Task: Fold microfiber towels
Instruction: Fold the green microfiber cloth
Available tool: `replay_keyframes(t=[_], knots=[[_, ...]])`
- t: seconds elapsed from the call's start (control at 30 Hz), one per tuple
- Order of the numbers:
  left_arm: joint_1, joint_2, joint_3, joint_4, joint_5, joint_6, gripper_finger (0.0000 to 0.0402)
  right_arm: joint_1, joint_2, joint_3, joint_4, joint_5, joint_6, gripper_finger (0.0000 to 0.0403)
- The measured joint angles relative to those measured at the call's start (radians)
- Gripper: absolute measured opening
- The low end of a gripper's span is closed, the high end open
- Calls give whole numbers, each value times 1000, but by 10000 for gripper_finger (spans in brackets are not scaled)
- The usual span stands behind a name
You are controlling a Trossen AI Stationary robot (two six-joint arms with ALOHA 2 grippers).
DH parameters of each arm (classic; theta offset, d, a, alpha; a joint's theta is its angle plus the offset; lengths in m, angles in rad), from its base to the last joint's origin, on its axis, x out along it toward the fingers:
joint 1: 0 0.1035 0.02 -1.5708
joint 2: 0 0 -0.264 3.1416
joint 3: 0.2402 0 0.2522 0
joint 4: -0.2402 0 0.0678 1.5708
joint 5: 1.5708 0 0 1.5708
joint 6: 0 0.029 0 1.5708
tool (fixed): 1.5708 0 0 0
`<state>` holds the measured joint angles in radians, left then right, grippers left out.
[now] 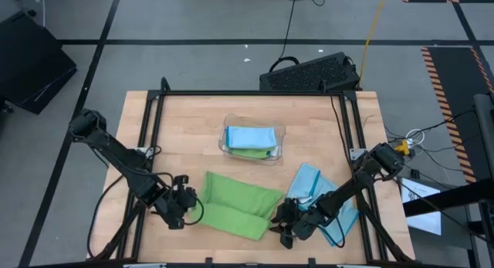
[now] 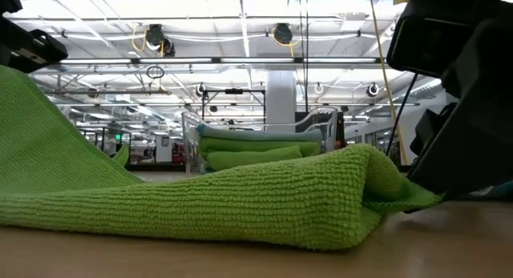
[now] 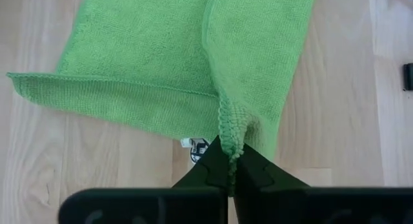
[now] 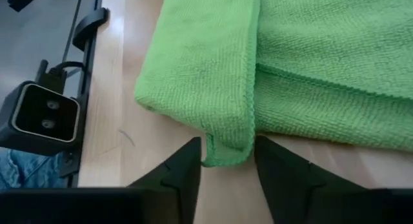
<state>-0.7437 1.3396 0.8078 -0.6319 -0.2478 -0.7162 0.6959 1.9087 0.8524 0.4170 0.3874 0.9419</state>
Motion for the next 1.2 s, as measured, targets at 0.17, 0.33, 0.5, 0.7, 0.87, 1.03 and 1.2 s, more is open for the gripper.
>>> replay_keyframes(t=[0.17, 0.33, 0.5, 0.7, 0.87, 1.03, 1.2], knots=[[-9, 0, 0, 1, -19, 0, 7, -5, 0, 0, -10, 0, -25, 68], [-42, 0, 0, 33, -89, 28, 4, -2, -23, 0, 7, 1, -128, 9], [-93, 0, 0, 59, -176, 44, 4, 8, -115, 0, -13, 2, -226, 3], [-164, -7, 0, 57, -302, 43, 3, 28, -236, 1, -38, 4, -364, 2], [-229, -57, 16, 58, -479, 61, 4, 43, -327, 1, -65, 34, -460, 1], [-300, -90, 76, 62, -622, 125, 3, 53, -409, 1, -128, 35, -489, 1], [-342, -82, 106, 62, -637, 101, 3, 66, -487, 1, -220, 83, -476, 1]])
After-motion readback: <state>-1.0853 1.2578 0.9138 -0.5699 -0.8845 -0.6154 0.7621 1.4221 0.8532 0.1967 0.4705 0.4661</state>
